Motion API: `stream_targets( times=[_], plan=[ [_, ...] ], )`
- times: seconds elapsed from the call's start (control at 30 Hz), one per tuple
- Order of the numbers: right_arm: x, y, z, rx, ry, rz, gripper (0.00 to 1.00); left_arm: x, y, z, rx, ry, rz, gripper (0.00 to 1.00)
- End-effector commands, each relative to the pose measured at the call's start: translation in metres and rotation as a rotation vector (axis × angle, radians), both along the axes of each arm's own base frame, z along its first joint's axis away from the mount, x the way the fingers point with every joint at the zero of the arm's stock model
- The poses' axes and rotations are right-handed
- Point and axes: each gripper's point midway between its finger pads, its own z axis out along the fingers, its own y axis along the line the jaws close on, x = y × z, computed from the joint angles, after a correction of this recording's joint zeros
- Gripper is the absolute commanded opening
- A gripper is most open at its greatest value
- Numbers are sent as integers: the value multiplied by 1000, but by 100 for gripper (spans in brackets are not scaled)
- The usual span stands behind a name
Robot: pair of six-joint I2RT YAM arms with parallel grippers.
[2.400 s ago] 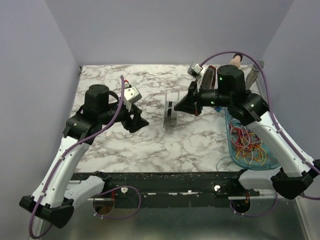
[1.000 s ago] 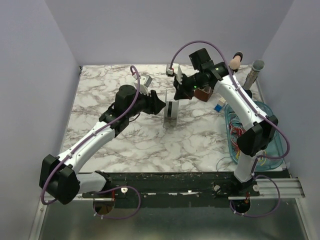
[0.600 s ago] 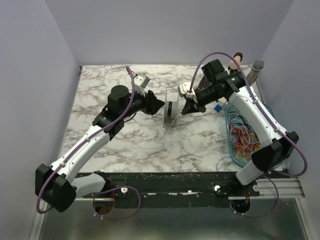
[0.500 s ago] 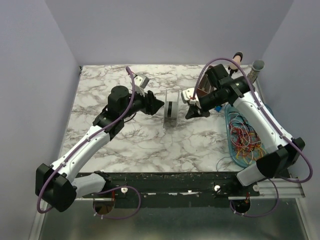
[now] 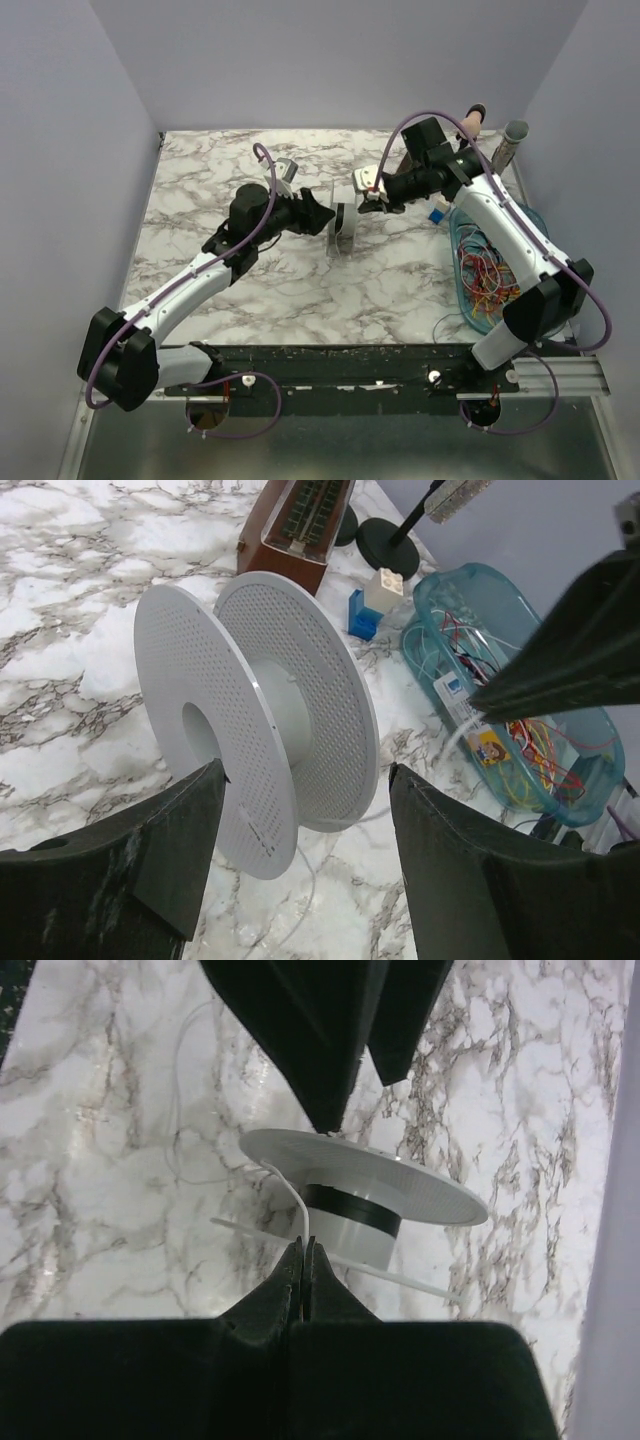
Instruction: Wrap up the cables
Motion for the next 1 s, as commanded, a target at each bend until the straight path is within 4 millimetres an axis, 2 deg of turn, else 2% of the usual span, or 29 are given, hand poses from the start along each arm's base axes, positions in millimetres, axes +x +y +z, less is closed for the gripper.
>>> stream_targets(
  times=[0.0,0.1,0.27,0.5,0.73,0.97],
  plan=[
    [31,27,12,69,-89,74,1,10,-3,22,-94,-55,41,74],
    [41,34,12,70,-85,97,1,10,-2,14,-76,-47,43,71],
    [60,41,-4,39,-86,116,1,3,-12,8,-95,-61,-30,70],
    [79,48,-19,13,-110,139,1,16,-9,-3,-78,-44,17,72],
    [79,53,-45,19,-45,162,1,14,-12,-12,-67,-38,-17,73],
    [78,57,-55,28,-19,176,1,27,-8,-31,27,-40,26,55]
  ],
)
